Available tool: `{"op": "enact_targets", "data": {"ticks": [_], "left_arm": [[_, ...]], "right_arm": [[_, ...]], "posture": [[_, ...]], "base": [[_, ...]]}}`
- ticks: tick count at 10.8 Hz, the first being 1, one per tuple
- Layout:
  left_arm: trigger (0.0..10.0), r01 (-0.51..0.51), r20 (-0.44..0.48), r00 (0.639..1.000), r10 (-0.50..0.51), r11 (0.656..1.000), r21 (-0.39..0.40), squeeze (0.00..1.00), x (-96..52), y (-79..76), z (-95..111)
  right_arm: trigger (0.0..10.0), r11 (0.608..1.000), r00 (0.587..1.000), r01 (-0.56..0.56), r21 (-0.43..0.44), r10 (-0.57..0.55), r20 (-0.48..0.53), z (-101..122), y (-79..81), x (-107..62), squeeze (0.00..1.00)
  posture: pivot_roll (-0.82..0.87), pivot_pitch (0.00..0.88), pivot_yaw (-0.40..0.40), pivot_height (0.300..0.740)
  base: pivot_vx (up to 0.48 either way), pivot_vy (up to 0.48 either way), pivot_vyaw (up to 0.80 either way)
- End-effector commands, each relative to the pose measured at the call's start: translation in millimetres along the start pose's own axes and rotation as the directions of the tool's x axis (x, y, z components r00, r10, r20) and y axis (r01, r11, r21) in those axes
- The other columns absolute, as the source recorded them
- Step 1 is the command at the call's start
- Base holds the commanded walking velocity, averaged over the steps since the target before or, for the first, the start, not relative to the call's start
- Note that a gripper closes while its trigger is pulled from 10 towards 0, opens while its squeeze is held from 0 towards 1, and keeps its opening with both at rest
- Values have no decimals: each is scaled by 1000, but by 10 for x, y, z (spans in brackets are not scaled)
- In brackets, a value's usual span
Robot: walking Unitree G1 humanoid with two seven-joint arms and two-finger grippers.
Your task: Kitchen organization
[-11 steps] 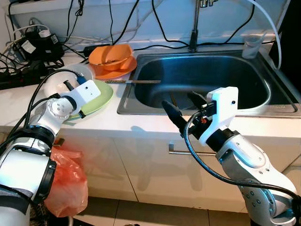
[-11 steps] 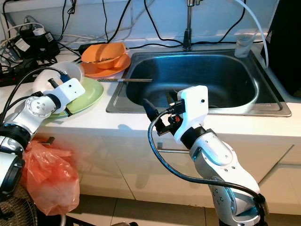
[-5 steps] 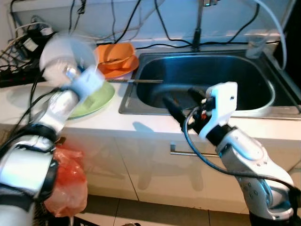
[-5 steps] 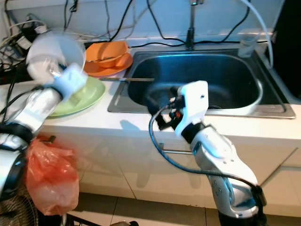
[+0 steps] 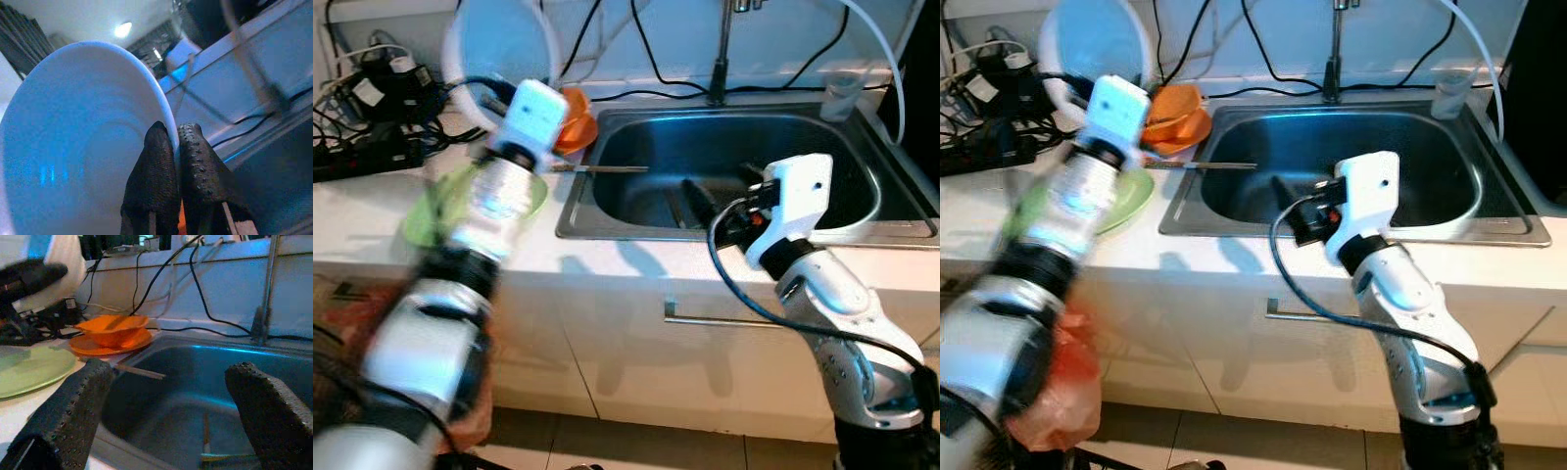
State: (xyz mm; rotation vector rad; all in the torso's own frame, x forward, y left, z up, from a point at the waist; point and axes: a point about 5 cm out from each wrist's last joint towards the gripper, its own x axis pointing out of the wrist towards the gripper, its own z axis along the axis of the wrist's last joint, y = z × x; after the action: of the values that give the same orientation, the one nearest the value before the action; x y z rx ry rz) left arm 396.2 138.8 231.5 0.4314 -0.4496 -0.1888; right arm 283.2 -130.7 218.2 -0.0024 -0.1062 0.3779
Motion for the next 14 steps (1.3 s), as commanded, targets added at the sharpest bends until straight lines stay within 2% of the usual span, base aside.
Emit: {"op": "enact_targets", "data": {"ticks": [1,4,5,11,14], "left_arm": [[0,-14,21,1000,15,1000,-27,0,-13,-15,28],[0,51,22,999,-49,994,-98,0,-55,-319,42],[0,55,23,998,-53,993,-103,0,-53,-343,52],[0,45,-30,998,-49,993,-107,0,-95,-315,-24],[0,34,-53,998,-41,991,-127,0,-96,-308,-40]], "right_arm": [[10000,1000,1000,-1,-17,2,21,38,9,29,0],[10000,999,1000,24,-28,-24,14,17,-23,14,0],[10000,999,1000,26,-28,-25,17,16,-21,5,0],[10000,1000,1000,14,-28,-13,5,-18,13,-13,0],[10000,1000,1000,17,-27,-17,-1,-30,16,-27,0]], "posture": [[-145,0,126,740],[-164,0,142,740],[-168,0,145,740],[-164,0,145,740],[-166,0,148,740]], "base": [[0,0,0],[0,0,-158],[0,-337,0],[0,-412,0],[0,0,0]]}}
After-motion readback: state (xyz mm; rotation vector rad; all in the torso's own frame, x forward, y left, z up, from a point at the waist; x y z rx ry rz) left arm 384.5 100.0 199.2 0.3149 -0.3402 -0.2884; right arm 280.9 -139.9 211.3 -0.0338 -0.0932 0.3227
